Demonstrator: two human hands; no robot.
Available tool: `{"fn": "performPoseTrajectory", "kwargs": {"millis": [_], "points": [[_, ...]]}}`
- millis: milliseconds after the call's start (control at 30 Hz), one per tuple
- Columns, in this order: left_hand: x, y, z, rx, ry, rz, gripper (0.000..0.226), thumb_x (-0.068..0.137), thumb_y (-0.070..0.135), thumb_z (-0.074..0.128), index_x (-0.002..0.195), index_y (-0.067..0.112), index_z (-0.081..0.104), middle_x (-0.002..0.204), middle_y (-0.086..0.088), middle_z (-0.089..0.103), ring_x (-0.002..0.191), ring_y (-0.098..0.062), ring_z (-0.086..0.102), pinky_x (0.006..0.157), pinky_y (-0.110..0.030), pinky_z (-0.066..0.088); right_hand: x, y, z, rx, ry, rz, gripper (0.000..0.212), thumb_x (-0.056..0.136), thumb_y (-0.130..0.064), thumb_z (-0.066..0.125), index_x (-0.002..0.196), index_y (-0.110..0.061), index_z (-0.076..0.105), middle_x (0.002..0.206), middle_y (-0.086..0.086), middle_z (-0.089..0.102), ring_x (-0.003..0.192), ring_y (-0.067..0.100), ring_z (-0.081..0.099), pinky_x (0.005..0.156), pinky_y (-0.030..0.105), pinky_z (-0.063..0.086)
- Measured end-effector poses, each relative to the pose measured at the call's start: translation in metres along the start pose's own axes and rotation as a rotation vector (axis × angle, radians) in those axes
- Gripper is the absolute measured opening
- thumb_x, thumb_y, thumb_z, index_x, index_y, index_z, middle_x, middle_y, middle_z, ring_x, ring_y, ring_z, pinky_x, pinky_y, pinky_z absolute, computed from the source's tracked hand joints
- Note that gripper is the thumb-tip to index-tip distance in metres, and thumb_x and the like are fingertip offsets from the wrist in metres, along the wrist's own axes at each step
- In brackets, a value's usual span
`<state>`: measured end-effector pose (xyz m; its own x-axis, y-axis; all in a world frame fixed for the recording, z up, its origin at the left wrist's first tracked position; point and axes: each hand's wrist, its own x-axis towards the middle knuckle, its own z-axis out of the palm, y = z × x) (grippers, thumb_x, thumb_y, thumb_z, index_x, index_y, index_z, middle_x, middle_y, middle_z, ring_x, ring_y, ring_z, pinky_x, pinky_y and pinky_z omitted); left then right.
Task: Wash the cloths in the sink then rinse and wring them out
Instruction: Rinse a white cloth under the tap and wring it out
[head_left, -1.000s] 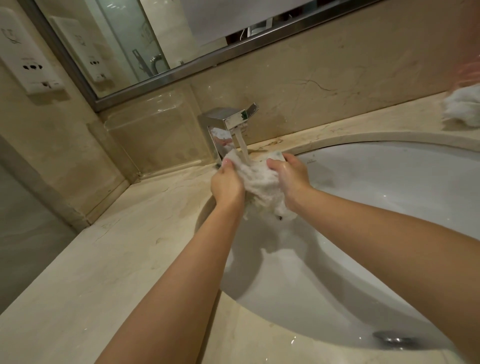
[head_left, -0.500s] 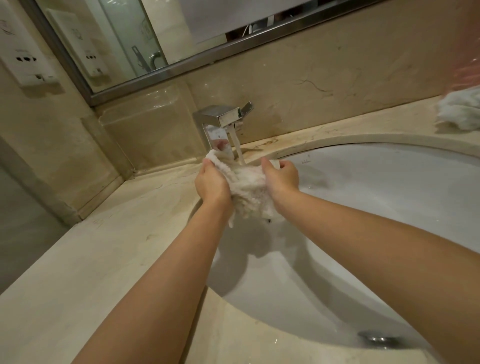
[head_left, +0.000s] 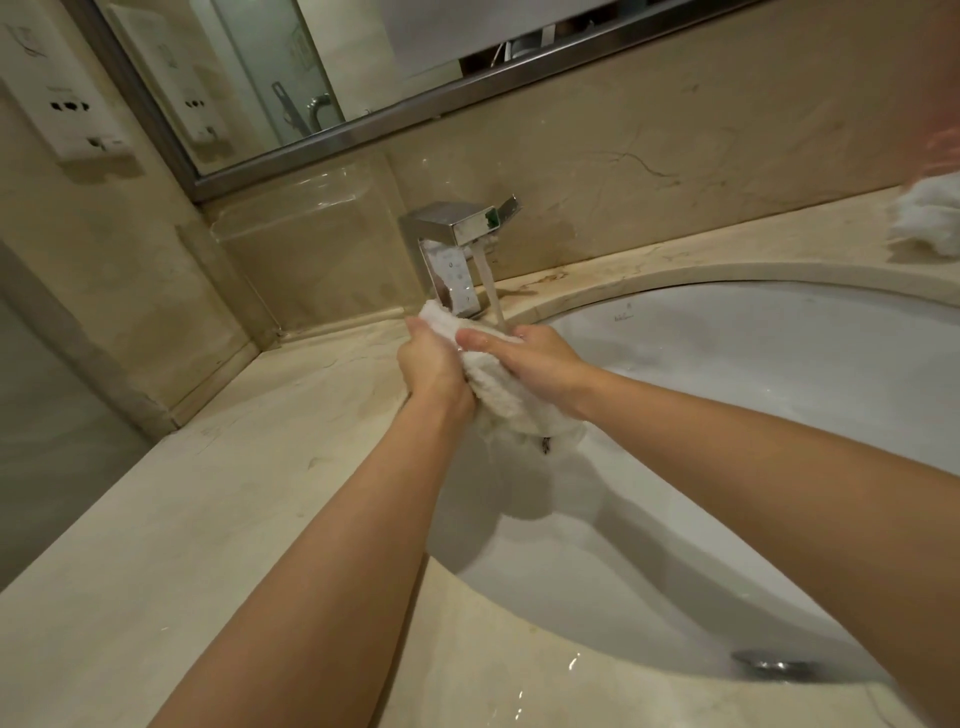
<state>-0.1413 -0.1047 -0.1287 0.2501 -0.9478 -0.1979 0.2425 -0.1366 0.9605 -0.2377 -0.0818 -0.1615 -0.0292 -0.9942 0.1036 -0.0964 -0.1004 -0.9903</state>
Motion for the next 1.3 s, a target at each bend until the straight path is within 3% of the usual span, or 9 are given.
{"fn": "performPoseTrajectory", "kwargs": {"millis": [133,233,367,533,700,867,1067,1200,1300], "points": [[-0.007,-0.004,0.008,0.234,-0.026,0.095,0.035,0.099,0.041,0.040,0.122,0.014,0.036,0.103,-0.008,0.055,0.093,-0.023,0.057,0.087,-0.037,0.047,0.006,0.007,0.002,-0.034,0.250,0.027,0.054,0.068,-0.058,0.077,0.088,-0.009,0.067,0.077,0.000,0.069,0.074,0.016,0.066,0.067,0.027,0.051],[-0.007,-0.013,0.014,0.446,-0.174,0.181,0.048,0.097,0.048,0.040,0.138,0.023,0.037,0.135,-0.011,0.045,0.119,-0.030,0.050,0.106,-0.044,0.039,0.010,0.012,0.001,-0.049,0.398,-0.022,0.043,0.074,-0.053,0.074,0.089,-0.014,0.066,0.081,0.001,0.069,0.077,0.018,0.067,0.068,0.030,0.053],[-0.014,-0.014,0.017,0.481,-0.222,0.186,0.053,0.099,0.056,0.026,0.144,0.033,0.040,0.148,-0.011,0.030,0.133,-0.031,0.039,0.114,-0.047,0.030,0.002,0.007,0.000,-0.041,0.464,-0.139,0.027,0.090,-0.045,0.062,0.090,-0.019,0.060,0.078,-0.006,0.062,0.076,0.014,0.061,0.066,0.026,0.048],[-0.020,-0.020,0.021,0.401,-0.217,0.208,0.053,0.098,0.058,0.025,0.135,0.023,0.041,0.129,-0.010,0.054,0.118,-0.029,0.053,0.104,-0.049,0.041,0.002,0.002,0.005,-0.233,0.497,-0.189,0.027,0.097,-0.049,0.045,0.096,-0.023,0.049,0.098,0.002,0.065,0.092,0.023,0.060,0.079,0.038,0.050],[-0.026,-0.016,0.024,0.319,-0.224,0.212,0.049,0.101,0.050,0.031,0.125,0.016,0.057,0.114,-0.004,0.065,0.102,-0.023,0.061,0.092,-0.037,0.049,0.002,-0.005,-0.003,-0.247,0.543,-0.094,0.041,0.081,-0.068,0.054,0.082,-0.028,0.058,0.088,-0.004,0.068,0.087,0.022,0.063,0.081,0.039,0.052],[-0.017,-0.018,0.020,0.295,-0.250,0.082,0.037,0.098,0.040,0.042,0.108,0.017,0.069,0.090,-0.006,0.072,0.078,-0.017,0.067,0.056,-0.026,0.047,0.000,-0.007,-0.010,-0.209,0.433,-0.082,0.026,0.085,-0.051,0.061,0.068,-0.031,0.062,0.079,-0.009,0.068,0.086,0.019,0.066,0.084,0.039,0.054],[-0.008,-0.021,0.017,0.379,-0.315,0.036,0.039,0.099,0.038,0.042,0.112,0.012,0.068,0.093,-0.011,0.074,0.083,-0.024,0.073,0.064,-0.031,0.057,0.002,-0.013,-0.018,-0.315,0.357,-0.134,0.036,0.090,-0.024,0.053,0.054,-0.026,0.051,0.060,-0.006,0.051,0.061,0.013,0.046,0.055,0.027,0.034],[-0.003,-0.021,0.019,0.352,-0.332,0.071,0.039,0.099,0.037,0.041,0.111,0.013,0.068,0.093,-0.009,0.075,0.085,-0.022,0.073,0.077,-0.034,0.059,0.000,-0.008,-0.013,-0.245,0.419,-0.149,0.037,0.094,-0.025,0.050,0.058,-0.026,0.052,0.064,-0.005,0.053,0.066,0.015,0.049,0.059,0.027,0.038],[-0.004,-0.020,0.021,0.281,-0.262,0.128,0.035,0.100,0.035,0.039,0.116,0.015,0.064,0.105,-0.009,0.071,0.094,-0.025,0.069,0.086,-0.040,0.057,0.002,-0.005,-0.007,-0.108,0.412,-0.087,0.022,0.096,-0.043,0.050,0.088,-0.024,0.058,0.092,-0.001,0.063,0.087,0.018,0.059,0.076,0.031,0.048]]}}
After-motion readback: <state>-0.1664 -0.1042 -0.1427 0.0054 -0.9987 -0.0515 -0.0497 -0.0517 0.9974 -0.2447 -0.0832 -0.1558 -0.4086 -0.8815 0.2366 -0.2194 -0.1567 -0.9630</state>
